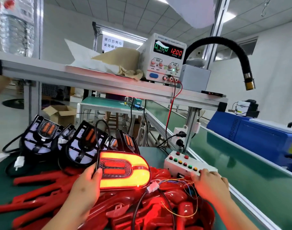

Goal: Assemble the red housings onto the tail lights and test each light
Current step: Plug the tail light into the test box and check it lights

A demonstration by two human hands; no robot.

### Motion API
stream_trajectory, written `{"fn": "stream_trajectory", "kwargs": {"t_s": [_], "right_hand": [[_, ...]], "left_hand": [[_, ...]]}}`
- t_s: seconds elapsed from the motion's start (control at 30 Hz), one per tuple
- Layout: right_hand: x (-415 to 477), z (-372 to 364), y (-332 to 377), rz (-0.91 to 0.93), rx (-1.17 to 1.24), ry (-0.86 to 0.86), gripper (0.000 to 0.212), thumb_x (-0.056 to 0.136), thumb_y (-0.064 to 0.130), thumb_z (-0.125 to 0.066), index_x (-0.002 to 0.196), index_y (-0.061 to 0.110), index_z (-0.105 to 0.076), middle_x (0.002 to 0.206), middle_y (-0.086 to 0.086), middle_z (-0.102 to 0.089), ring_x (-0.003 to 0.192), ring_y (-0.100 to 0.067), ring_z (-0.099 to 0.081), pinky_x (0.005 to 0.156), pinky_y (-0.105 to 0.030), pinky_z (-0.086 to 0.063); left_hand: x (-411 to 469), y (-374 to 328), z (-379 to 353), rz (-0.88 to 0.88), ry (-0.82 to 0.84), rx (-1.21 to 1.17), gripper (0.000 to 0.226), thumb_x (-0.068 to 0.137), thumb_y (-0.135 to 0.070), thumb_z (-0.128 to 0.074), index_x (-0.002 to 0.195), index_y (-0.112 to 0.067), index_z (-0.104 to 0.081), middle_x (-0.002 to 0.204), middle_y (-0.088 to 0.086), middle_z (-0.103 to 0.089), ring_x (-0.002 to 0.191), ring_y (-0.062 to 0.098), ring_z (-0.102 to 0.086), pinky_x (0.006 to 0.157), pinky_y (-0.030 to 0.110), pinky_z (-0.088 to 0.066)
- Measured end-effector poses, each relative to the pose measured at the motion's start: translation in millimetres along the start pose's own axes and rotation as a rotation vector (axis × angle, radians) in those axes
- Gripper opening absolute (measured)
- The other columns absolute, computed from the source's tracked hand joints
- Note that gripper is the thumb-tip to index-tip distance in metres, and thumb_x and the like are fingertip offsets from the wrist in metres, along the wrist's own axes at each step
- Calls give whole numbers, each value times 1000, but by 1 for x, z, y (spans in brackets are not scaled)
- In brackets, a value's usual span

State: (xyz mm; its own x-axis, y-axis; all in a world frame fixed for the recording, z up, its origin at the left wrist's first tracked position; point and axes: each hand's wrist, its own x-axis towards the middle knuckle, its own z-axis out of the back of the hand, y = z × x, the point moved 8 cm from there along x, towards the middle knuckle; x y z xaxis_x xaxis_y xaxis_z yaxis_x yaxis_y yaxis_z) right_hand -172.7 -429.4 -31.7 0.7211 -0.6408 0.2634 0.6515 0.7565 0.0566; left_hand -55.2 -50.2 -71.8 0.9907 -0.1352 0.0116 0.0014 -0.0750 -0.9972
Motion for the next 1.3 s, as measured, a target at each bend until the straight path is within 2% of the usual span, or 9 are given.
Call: {"fn": "stream_trajectory", "kwargs": {"t_s": [0.2,0.6,0.77,0.83,0.93,1.03,1.17,1.23,1.3], "right_hand": [[-2,-1,0,-1,4,-22,55,95,59,-23,113,19,-56,117,-5,-64,119,-20,-52,103,-44,-32],[-2,-4,-2,4,1,-13,62,94,65,-20,119,20,-55,123,-5,-62,127,-21,-47,107,-47,-27],[0,-1,-1,5,-14,46,54,93,66,-22,108,24,-52,120,-2,-63,125,-20,-47,105,-46,-27],[0,3,3,4,-1,38,48,93,64,-23,101,24,-49,120,0,-61,130,-18,-43,105,-46,-24],[7,7,17,61,64,41,37,95,59,-28,97,25,-44,133,0,-56,144,-18,-25,109,-47,-19],[17,5,41,149,146,98,29,95,58,-33,97,30,-42,138,2,-52,147,-14,-16,109,-44,-18],[25,-5,64,233,122,159,28,94,58,-33,84,32,-38,141,1,-46,148,-14,-12,107,-47,-17],[28,-12,67,245,85,181,28,95,57,-33,92,30,-42,149,-3,-40,149,-13,-9,109,-48,-17],[29,-17,68,260,25,188,39,96,57,-32,115,26,-46,159,-4,-27,150,-11,-1,111,-49,-14]], "left_hand": [[0,-1,0,-17,13,11,29,106,-20,-39,124,-29,-60,111,6,-70,100,26,-68,88,50,-56],[0,-2,-1,-19,13,10,29,106,-22,-39,123,-33,-60,111,4,-70,101,24,-68,88,49,-56],[-2,-2,-1,-28,15,31,30,106,-22,-39,128,-29,-58,116,4,-68,105,24,-66,92,50,-54],[-3,-4,0,-32,18,44,31,106,-25,-38,131,-30,-55,118,1,-66,107,21,-65,92,45,-54],[-4,-7,-1,-46,30,82,32,106,-27,-35,132,-31,-54,116,-2,-66,104,16,-63,79,32,-53],[-5,-8,-3,-49,35,88,34,106,-27,-35,134,-28,-53,117,0,-65,105,16,-63,80,31,-52],[-5,-7,-2,-47,34,92,33,106,-28,-36,133,-28,-54,115,0,-66,104,17,-64,83,35,-53],[-4,-6,-2,-46,35,91,31,105,-28,-36,130,-30,-56,113,-1,-67,103,16,-65,79,32,-53],[-3,-6,-1,-50,21,76,29,106,-26,-37,126,-32,-57,110,-2,-68,99,14,-66,74,29,-53]]}}
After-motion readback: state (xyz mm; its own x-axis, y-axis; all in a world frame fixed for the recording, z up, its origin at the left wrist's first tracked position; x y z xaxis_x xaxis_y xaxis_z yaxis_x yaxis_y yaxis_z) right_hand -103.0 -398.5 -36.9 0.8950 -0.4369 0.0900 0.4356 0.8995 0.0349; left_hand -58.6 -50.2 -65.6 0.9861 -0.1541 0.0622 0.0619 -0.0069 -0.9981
